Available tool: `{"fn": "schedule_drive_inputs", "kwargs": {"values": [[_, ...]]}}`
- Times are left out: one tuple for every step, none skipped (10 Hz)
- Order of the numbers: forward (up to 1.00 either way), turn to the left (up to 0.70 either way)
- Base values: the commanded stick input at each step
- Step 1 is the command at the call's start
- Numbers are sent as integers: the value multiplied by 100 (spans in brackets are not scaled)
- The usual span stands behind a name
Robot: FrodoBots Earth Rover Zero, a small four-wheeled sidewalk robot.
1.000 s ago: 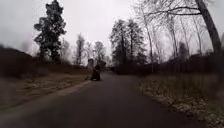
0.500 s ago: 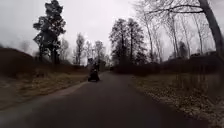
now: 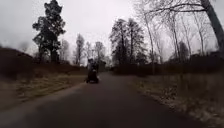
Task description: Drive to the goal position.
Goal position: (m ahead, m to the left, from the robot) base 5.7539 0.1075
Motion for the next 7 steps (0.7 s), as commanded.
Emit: {"fn": "schedule_drive_inputs", "kwargs": {"values": [[45,0],[45,0],[45,0],[45,0],[45,0],[45,0],[45,0]]}}
